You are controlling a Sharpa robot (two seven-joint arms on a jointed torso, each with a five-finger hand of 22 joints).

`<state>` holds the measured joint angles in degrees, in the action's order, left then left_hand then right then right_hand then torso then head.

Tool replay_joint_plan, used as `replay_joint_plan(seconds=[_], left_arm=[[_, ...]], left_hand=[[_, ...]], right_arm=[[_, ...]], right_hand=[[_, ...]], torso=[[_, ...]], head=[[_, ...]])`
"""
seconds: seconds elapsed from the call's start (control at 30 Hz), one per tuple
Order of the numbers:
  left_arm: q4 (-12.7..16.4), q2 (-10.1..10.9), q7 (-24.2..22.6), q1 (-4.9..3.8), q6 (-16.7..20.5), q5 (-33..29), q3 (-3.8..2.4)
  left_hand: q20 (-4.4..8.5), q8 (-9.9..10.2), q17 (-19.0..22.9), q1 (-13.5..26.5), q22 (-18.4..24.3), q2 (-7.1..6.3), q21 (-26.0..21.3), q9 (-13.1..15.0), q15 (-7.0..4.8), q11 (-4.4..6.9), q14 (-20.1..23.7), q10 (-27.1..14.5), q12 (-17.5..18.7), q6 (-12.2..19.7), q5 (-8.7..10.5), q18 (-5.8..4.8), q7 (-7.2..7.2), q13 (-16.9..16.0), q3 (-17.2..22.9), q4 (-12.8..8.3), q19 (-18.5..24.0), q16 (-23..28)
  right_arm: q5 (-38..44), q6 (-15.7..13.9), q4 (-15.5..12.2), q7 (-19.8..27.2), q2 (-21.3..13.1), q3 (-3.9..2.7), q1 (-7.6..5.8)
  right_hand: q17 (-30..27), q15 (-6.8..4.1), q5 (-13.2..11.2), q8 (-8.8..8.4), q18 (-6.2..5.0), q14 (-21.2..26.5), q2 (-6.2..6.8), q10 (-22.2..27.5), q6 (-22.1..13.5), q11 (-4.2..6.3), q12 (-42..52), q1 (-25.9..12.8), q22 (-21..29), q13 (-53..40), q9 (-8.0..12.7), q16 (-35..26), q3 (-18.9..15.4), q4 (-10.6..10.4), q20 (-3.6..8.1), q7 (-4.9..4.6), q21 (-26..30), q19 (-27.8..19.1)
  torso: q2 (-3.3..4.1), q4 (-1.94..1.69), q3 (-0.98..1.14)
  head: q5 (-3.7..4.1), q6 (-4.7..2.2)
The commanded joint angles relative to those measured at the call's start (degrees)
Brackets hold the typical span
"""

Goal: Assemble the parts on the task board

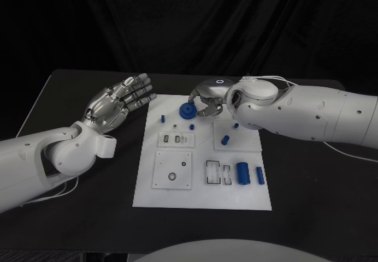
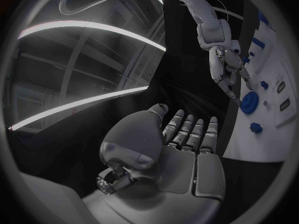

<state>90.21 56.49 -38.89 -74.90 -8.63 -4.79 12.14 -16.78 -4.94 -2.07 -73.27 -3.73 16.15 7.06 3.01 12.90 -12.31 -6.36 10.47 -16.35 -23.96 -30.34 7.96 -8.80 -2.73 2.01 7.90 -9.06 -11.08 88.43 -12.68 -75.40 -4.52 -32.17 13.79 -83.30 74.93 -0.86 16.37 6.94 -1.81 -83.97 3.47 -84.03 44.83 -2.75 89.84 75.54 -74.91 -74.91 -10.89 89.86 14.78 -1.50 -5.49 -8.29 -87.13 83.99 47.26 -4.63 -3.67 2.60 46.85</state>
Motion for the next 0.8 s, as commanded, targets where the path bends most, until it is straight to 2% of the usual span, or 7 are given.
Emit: replay_joint_plan(seconds=[0.03, 0.27, 0.37, 0.4, 0.57, 0.67, 0.8], left_arm=[[0.0, -0.03, -6.48, 0.07, -0.95, 0.05, -0.04], [-0.07, -0.06, -6.42, 0.08, -1.02, 0.05, -0.04], [-0.1, -0.03, -6.41, 0.08, -1.01, 0.05, -0.04], [-0.11, -0.02, -6.4, 0.09, -1.02, 0.05, -0.04], [-0.12, 0.09, -6.35, 0.09, -1.04, 0.05, -0.04], [-0.08, 0.27, -6.34, 0.09, -0.99, 0.05, -0.04], [0.0, 0.45, -6.36, 0.1, -0.92, 0.05, -0.04]], left_hand=[[0.07, -0.11, -0.06, 0.39, -0.08, -0.1, 0.35, 0.02, 0.4, -0.11, 0.06, 0.02, -0.06, -0.11, -0.19, -0.56, -1.11, 0.0, 0.44, -0.04, -0.51, -0.3], [0.07, -0.11, -0.06, 0.39, -0.08, -0.1, 0.35, 0.02, 0.4, -0.11, 0.06, 0.02, -0.06, -0.11, -0.19, -0.56, -1.11, 0.0, 0.44, -0.04, -0.51, -0.3], [0.07, -0.12, -0.06, 0.45, -0.08, -0.01, 0.37, 0.02, 0.4, -0.12, 0.09, -0.03, -0.06, -0.13, -0.23, -0.59, -1.15, 0.0, 0.62, -0.07, -0.54, -0.31], [0.07, -0.12, -0.06, 0.45, -0.08, -0.01, 0.37, 0.02, 0.4, -0.12, 0.09, -0.03, -0.06, -0.13, -0.23, -0.59, -1.15, 0.0, 0.62, -0.07, -0.54, -0.31], [0.07, -0.12, -0.06, 0.45, -0.08, -0.01, 0.37, 0.02, 0.4, -0.12, 0.09, -0.03, -0.06, -0.13, -0.23, -0.59, -1.15, 0.0, 0.62, -0.07, -0.54, -0.31], [0.07, -0.12, -0.06, 0.45, -0.08, -0.01, 0.37, 0.02, 0.4, -0.12, 0.09, -0.03, -0.06, -0.13, -0.23, -0.59, -1.15, 0.0, 0.62, -0.07, -0.54, -0.31], [0.07, -0.13, -0.06, 0.49, -0.09, 0.02, 0.39, 0.02, 0.4, -0.13, 0.08, -0.01, -0.13, -0.15, -0.25, -0.6, -1.17, -0.01, 0.75, -0.1, -0.56, -0.36]], right_arm=[[0.35, 0.16, -0.22, -0.66, -0.27, 0.07, 0.27], [0.35, -0.26, -0.4, -0.38, -0.7, 0.08, 0.36], [0.35, -0.51, -0.43, -0.32, -0.9, 0.08, 0.39], [0.35, -0.66, -0.46, -0.3, -1.0, 0.08, 0.4], [0.35, -1.79, -0.64, -0.28, -1.64, 0.08, 0.42], [0.35, -2.85, -0.85, -0.32, -2.33, 0.08, 0.41], [0.12, -4.08, -1.58, -0.49, -3.39, 0.07, 0.22]], right_hand=[[15.07, 0.01, -0.13, 0.59, 0.53, -6.03, -0.69, -5.97, 1.18, -0.1, 0.16, 0.12, -11.98, -15.09, -0.22, 0.14, -0.27, 0.11, 0.02, 0.11, 0.42, 2.93], [15.07, -0.17, -0.03, 1.24, 0.45, -6.03, -0.88, -5.97, 3.3, 0.14, 0.16, 0.36, -11.81, -15.09, -0.36, 0.14, -0.1, 0.12, 0.14, 0.43, 0.66, 2.74], [15.07, -0.4, -0.1, 2.84, 0.38, -6.03, -1.11, -5.97, 7.27, 0.41, 0.16, 0.37, -11.67, -15.09, -1.01, 0.14, -0.03, -0.03, 0.35, 1.08, 0.88, 2.57], [15.07, -0.42, -0.11, 2.94, 0.37, -6.03, -1.12, -5.97, 7.6, 0.4, 0.16, 0.37, -11.65, -15.09, -1.06, 0.14, -0.03, -0.05, 0.37, 1.13, 0.92, 2.55], [15.07, -0.45, -0.15, 3.0, 0.3, -6.03, -1.14, -5.97, 7.93, 0.45, 0.16, 0.34, -11.48, -15.09, -1.1, 0.14, -0.04, -0.09, 0.4, 1.19, 1.11, 2.38], [15.07, -0.48, -0.26, 3.01, 0.3, -6.03, -1.12, -5.97, 8.15, 0.45, 0.16, 0.18, -11.48, -15.09, -1.12, 0.14, -0.13, -0.23, 0.43, 1.21, 1.12, 2.38], [15.07, -0.5, -0.51, 2.85, 0.26, -6.03, -1.1, -5.97, 8.26, 0.47, 0.16, -0.28, -11.39, -15.09, -1.08, 0.14, -0.33, -0.62, 0.47, 1.22, 1.25, 2.28]], torso=[[-0.03, 0.02, -0.02], [-0.04, -0.05, 0.02], [-0.05, -0.03, -0.01], [-0.05, -0.02, -0.01], [-0.05, -0.02, -0.02], [-0.04, -0.13, -0.02], [-0.05, -0.09, -0.03]], head=[[0.07, 0.09], [-0.04, 0.06], [-0.05, 0.08], [-0.07, 0.08], [-0.31, 0.0], [-0.26, 0.03], [-0.24, -0.15]])
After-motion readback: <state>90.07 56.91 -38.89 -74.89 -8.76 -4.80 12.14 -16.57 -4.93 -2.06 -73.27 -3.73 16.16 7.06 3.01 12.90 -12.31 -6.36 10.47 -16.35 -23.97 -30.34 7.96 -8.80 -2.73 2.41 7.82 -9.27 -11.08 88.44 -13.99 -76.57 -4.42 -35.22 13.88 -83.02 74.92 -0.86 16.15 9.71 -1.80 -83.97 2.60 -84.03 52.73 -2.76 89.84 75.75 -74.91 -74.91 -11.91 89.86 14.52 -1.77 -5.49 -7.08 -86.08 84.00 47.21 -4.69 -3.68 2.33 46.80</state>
